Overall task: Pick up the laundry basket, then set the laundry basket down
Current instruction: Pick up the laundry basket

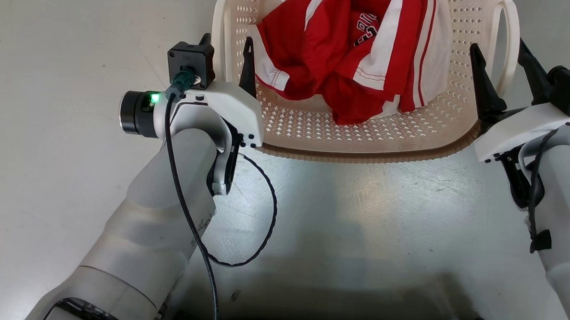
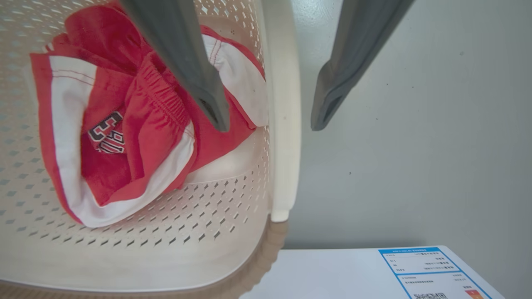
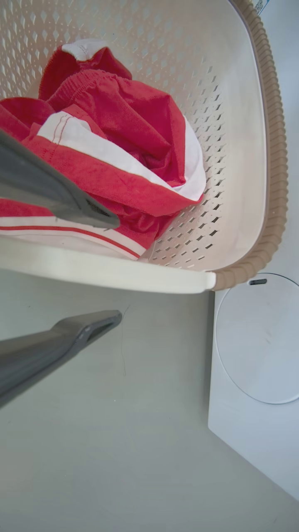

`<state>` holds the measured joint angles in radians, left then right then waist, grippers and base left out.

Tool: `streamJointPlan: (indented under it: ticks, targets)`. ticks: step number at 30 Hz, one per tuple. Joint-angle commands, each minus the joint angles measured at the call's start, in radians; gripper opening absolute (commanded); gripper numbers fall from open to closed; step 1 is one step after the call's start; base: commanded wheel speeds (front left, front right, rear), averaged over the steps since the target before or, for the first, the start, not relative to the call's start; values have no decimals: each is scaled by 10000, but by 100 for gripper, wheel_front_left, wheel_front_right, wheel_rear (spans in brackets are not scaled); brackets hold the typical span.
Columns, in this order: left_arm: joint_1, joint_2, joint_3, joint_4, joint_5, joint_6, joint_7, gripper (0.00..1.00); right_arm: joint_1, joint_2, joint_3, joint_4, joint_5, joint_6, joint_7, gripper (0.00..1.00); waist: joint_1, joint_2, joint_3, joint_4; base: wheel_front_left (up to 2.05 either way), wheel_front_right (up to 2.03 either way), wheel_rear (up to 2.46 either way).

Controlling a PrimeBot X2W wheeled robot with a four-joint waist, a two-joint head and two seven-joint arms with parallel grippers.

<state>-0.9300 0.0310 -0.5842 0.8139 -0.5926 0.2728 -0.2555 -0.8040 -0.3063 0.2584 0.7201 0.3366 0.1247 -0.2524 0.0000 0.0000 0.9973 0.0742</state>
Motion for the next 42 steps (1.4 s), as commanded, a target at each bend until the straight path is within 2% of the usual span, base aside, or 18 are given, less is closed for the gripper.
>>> streamJointPlan:
  ticks: [1, 18, 19, 20, 21, 33, 42]
  targets:
    - [78, 192, 142, -59, -22, 73, -63, 100, 335, 104, 167, -68, 83, 60, -93, 100, 0, 0, -2, -7, 0, 0, 0]
    - [25, 192, -16, 127, -94, 48, -63, 100, 276, 147, 251, 157, 157, 60, -93, 100, 0, 0, -64, -33, 0, 0, 0]
    - [30, 192, -55, 162, -111, 17, -63, 91, 271, 156, 253, 164, 164, 60, -93, 47, 0, 0, -70, -35, 0, 0, 0]
    - [28, 192, -98, 197, -138, -29, -63, 31, 265, 176, 218, 135, 190, 60, -93, 0, 0, 0, -76, -37, 0, 0, 0]
    - [37, 192, -150, 248, -187, -88, -63, 0, 276, 201, 207, 155, 222, 60, -93, 0, 0, 0, -92, -35, 0, 0, 0]
    - [75, 192, -637, 713, -583, -124, -63, 0, 302, 322, 588, 841, 428, 60, -94, 0, 0, 0, -540, -10, 0, 0, 0]
    - [260, 192, -1136, 1421, -1006, -292, -63, 0, 348, 504, 1237, 1593, 868, 60, -94, 0, 0, 0, -1399, -175, 0, 0, 0]
